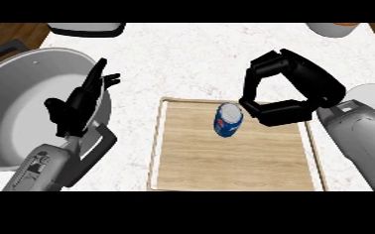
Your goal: Pick the can from the tray and place it in the plate
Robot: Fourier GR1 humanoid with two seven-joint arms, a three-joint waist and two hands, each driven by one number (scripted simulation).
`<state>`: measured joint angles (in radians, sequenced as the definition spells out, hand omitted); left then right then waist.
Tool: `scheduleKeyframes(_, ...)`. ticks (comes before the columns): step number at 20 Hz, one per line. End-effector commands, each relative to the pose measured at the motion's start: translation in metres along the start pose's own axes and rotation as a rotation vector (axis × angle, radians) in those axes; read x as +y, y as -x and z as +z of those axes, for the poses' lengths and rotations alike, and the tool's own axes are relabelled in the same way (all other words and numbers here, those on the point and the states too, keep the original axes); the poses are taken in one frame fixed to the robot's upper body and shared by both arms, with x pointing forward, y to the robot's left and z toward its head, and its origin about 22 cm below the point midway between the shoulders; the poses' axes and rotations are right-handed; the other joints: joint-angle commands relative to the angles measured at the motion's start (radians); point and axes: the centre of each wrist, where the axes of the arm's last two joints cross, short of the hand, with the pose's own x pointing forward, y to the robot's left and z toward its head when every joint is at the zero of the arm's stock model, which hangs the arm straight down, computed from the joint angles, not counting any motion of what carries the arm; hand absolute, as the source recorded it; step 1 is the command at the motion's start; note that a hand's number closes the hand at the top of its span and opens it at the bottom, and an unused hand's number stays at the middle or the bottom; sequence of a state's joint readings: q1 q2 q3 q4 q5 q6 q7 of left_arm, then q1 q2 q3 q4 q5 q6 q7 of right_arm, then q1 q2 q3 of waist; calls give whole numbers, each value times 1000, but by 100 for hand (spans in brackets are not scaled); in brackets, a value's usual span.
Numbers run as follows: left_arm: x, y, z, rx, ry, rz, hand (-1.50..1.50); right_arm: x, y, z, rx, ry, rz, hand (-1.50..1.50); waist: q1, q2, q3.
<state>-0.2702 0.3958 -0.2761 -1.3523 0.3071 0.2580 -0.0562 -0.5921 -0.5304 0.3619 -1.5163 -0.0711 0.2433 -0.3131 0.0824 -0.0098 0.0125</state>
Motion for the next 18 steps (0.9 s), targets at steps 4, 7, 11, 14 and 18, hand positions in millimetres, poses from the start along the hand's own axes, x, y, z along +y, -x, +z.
scheduleKeyframes(4, 2, 31, 23, 215, -60, 0, 0, 89, 61, 31, 10, 21, -626, -150, 1, 45, -5)
scheduleKeyframes(7, -12, 31, 27, 240, -63, -6, 0, 70, 62, 20, -107, -191, -615, -150, -15, 36, -7)
scheduleKeyframes(11, -3, 27, 35, 257, -82, -26, 0, 30, 52, 9, -96, -398, -354, -150, -31, 25, -9)
scheduleKeyframes(14, -3, 35, 41, 275, -85, -31, 0, 18, 37, -11, -120, -429, -134, -150, -43, 27, -10)
scheduleKeyframes(18, -18, 29, 48, 250, -92, -23, 0, -4, 25, -33, -98, -492, 39, -150, -37, 24, -10)
